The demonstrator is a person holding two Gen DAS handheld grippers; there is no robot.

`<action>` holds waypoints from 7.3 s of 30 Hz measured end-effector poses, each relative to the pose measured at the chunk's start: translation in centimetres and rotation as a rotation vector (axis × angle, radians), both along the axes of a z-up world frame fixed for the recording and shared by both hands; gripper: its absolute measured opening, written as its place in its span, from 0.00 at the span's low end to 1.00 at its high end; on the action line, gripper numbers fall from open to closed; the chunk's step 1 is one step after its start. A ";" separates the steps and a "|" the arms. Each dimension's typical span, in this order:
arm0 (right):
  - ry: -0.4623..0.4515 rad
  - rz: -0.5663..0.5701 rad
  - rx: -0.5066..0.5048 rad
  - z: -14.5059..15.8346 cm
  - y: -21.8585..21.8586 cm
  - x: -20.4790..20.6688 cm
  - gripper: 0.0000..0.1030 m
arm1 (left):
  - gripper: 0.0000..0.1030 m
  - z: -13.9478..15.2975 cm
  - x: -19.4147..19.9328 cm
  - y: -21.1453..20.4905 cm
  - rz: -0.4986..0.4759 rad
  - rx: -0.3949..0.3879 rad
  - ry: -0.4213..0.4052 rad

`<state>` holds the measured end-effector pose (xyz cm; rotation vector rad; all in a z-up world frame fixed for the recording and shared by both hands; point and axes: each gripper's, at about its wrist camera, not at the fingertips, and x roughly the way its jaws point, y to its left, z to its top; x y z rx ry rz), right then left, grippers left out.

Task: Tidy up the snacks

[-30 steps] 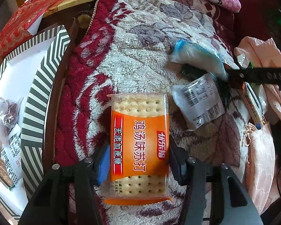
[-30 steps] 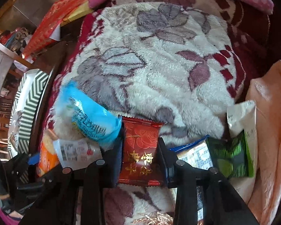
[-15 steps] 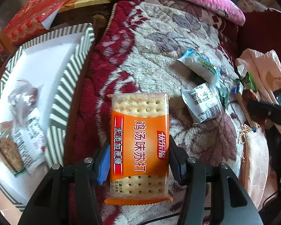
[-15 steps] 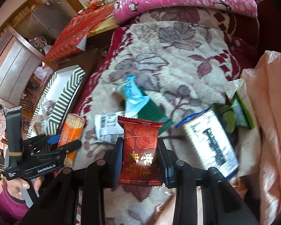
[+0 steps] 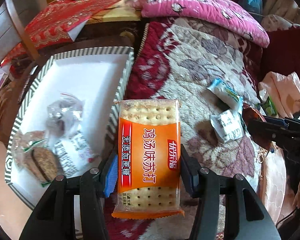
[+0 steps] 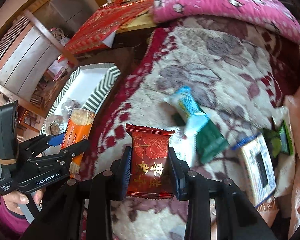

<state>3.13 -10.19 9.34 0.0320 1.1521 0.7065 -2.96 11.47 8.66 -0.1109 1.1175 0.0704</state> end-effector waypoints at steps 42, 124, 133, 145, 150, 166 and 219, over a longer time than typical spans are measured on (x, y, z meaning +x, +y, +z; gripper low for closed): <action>-0.028 0.306 -0.070 1.1 19.2 -0.2 0.36 | 0.51 1.5 -1.0 16.5 0.316 0.012 -0.027; 0.039 -0.118 -0.079 -2.9 -5.9 -0.9 0.66 | 0.79 0.1 2.4 -5.0 -0.023 0.004 0.019; 0.071 -0.170 -0.057 -4.2 -8.8 -0.6 0.66 | 0.79 -1.9 4.2 -10.8 -0.390 0.006 0.018; 0.099 -0.188 -0.050 -5.1 -10.0 0.1 0.68 | 0.79 -5.6 6.5 -14.1 -0.611 0.086 0.077; 0.109 -0.199 -0.046 -5.4 -10.5 0.3 0.69 | 0.77 -6.4 7.2 -14.4 -0.617 0.107 0.071; 0.039 -0.156 -0.061 -3.1 -7.8 2.9 0.69 | 0.50 -4.9 6.4 -10.3 -0.428 -0.048 0.063; -0.106 0.033 -0.102 -1.3 0.0 -0.2 0.30 | 0.50 0.9 0.5 -2.6 -0.067 -0.053 -0.034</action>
